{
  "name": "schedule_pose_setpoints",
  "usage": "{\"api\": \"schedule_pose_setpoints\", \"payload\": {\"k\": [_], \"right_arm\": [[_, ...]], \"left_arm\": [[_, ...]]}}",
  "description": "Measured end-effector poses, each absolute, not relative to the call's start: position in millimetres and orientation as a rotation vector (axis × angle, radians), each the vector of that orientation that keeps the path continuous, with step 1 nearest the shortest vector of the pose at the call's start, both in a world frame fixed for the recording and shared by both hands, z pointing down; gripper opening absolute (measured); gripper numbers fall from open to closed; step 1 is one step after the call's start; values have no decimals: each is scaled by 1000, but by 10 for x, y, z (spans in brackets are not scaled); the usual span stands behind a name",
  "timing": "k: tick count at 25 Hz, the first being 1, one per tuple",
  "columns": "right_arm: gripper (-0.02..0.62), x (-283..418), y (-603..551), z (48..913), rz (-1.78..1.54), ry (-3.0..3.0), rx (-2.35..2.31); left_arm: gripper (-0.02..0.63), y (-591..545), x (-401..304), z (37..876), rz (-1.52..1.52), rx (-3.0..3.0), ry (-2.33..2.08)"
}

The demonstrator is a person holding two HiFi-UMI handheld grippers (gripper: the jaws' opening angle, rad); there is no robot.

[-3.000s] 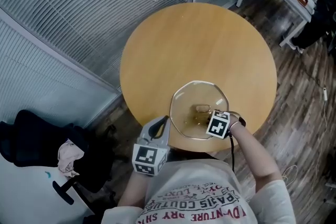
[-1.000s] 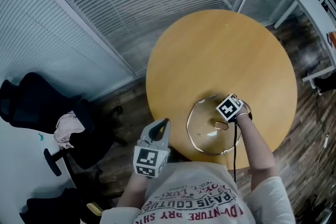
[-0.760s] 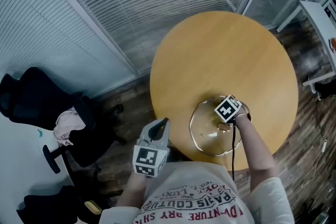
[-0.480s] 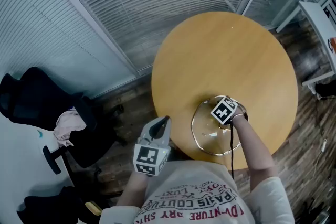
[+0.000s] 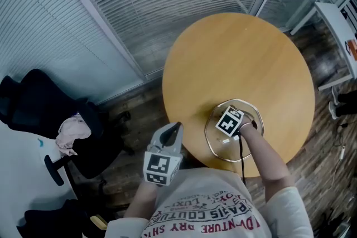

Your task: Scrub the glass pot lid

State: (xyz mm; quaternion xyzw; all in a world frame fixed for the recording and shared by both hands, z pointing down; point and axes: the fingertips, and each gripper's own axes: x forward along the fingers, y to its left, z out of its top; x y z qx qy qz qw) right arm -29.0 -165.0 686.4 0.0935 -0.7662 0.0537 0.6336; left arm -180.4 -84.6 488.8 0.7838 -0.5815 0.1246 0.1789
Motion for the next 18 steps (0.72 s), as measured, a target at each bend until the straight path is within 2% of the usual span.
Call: {"api": "schedule_pose_setpoints", "payload": {"k": [18], "right_arm": [[58, -631, -809, 6896, 91, -1748, 122]], "left_arm": [[8, -446, -2294, 4986, 377, 2266, -1548]]}}
